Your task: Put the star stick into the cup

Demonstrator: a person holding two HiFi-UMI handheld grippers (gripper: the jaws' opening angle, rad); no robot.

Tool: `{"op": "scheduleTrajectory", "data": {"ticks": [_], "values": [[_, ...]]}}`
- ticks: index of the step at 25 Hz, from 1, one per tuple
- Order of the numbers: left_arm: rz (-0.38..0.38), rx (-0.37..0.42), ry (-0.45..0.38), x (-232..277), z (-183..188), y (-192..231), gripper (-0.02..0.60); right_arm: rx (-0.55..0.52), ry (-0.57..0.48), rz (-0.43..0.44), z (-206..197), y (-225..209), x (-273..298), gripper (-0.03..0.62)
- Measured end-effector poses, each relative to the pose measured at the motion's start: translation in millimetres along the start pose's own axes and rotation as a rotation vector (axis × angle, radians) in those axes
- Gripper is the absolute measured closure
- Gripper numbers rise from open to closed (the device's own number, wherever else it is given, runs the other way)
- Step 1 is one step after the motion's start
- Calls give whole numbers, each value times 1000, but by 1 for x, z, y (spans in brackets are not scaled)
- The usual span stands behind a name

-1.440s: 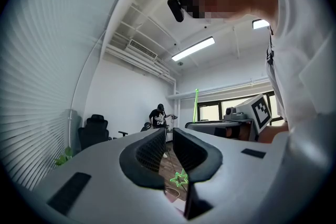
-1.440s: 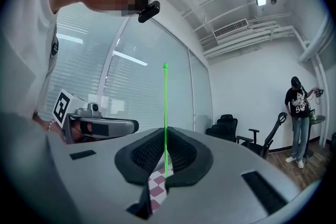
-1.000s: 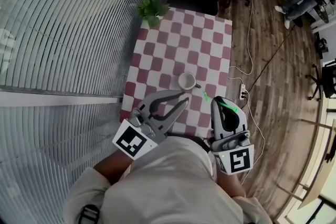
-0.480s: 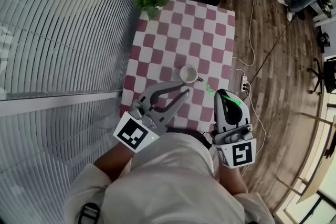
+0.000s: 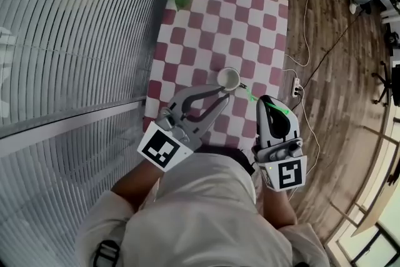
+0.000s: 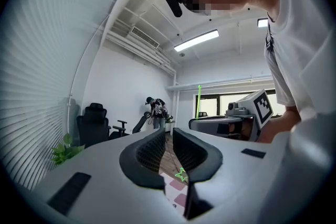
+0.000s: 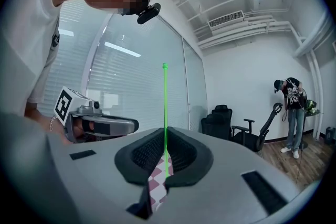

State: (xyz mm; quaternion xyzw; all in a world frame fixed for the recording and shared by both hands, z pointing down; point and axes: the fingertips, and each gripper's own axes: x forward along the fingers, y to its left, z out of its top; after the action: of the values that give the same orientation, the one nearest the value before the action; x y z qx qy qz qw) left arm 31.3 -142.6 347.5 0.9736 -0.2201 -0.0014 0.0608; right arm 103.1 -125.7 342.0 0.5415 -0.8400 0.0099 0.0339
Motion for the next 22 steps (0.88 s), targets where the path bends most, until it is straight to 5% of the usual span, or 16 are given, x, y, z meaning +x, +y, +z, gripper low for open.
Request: {"op": "scheduleTrajectory", "data": {"ticks": [22], "values": [[-19,11,100,19,-54,24,511,121,39,19,-50,-14,38,556]]}}
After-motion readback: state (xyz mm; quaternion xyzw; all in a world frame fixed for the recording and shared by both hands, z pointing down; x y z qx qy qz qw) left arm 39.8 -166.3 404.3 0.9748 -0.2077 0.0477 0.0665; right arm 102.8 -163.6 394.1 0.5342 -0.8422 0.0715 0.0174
